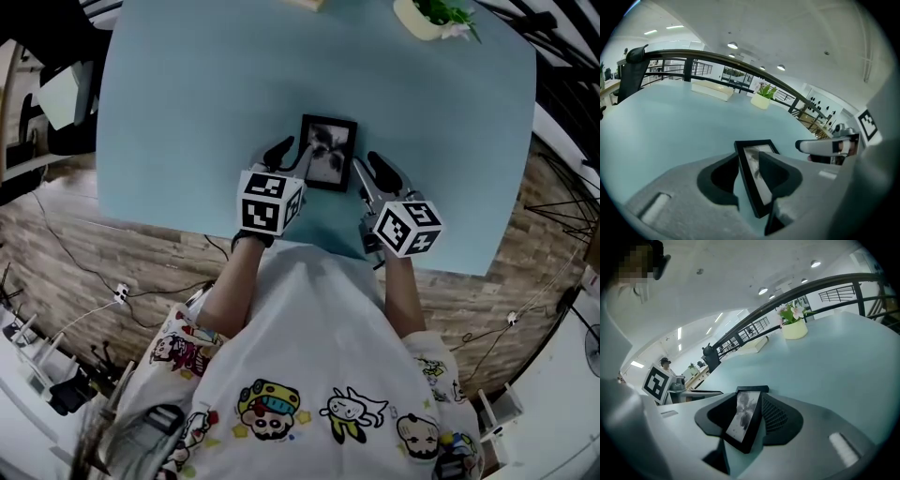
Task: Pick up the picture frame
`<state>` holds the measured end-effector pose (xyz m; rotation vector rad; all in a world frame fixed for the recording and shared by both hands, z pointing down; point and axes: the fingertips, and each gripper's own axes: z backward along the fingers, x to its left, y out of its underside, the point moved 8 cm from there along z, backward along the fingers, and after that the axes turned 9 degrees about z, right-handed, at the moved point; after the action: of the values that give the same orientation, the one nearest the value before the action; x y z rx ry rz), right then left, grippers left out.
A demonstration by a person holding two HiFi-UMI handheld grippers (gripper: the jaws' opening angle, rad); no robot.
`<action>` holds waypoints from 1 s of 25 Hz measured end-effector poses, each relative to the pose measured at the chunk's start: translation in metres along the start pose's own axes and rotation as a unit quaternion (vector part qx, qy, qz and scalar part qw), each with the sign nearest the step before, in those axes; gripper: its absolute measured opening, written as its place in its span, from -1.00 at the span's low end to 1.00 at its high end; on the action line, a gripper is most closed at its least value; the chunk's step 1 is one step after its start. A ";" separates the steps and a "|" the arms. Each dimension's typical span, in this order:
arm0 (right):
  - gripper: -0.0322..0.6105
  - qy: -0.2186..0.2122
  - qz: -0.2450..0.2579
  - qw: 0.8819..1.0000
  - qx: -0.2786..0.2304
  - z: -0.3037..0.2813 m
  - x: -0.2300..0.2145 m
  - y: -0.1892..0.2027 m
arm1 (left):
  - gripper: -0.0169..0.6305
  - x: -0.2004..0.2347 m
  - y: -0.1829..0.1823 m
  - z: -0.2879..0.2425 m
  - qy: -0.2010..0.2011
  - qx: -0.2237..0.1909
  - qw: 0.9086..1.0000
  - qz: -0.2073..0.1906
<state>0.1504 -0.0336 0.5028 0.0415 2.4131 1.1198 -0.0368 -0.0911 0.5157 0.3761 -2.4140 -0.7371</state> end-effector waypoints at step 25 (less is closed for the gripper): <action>-0.39 -0.011 -0.060 0.998 0.020 -0.015 -0.012 0.025 | -0.68 0.010 0.020 -0.026 -0.013 0.028 0.999 0.035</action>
<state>0.1505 -0.0310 0.5342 -0.0765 2.3846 1.0111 -0.0312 -0.0895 0.5495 0.3036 -2.4634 -0.6483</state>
